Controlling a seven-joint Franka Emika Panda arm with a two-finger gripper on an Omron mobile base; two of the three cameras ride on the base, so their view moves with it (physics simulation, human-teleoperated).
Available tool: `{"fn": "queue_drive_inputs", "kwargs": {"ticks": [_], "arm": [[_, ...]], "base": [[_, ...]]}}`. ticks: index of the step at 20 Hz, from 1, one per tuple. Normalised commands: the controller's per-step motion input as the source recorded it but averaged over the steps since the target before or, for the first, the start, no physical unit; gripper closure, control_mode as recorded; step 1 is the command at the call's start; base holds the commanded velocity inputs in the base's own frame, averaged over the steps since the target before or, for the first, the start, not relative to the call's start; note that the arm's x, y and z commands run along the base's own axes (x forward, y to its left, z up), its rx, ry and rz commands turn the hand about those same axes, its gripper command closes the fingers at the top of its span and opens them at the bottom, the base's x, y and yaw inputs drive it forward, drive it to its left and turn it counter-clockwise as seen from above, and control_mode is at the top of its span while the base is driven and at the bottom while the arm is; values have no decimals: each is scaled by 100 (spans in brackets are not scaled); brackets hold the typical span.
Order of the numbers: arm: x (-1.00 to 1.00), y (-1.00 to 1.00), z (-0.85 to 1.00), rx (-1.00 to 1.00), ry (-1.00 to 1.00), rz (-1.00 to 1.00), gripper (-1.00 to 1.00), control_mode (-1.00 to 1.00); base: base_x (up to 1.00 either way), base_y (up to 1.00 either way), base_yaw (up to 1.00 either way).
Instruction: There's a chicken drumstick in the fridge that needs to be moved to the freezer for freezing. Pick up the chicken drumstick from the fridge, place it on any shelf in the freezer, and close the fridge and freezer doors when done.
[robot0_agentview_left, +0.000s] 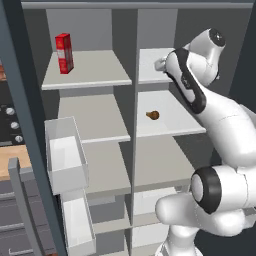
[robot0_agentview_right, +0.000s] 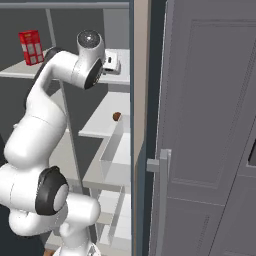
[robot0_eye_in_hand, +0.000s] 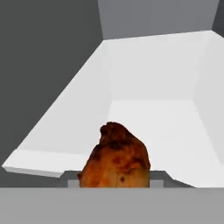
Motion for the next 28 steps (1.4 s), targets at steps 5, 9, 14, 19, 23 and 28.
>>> {"fn": "queue_drive_inputs", "kwargs": {"ticks": [5, 9, 14, 19, 23, 28], "arm": [[-100, 18, 78, 0, 3, 0, 100, -100], [-100, 40, 29, 5, 0, 3, 100, -100], [-100, 45, 6, 3, 0, 3, 100, -100], [-48, 90, -8, -3, -6, 1, 100, -100], [-7, 100, 0, -8, -4, 0, 100, -100], [32, 100, 0, -15, 0, -1, 100, -100]], "base": [[0, 0, 0], [0, 0, 0], [0, 0, 0], [0, 0, 0], [0, 0, 0], [0, 0, 0]]}}
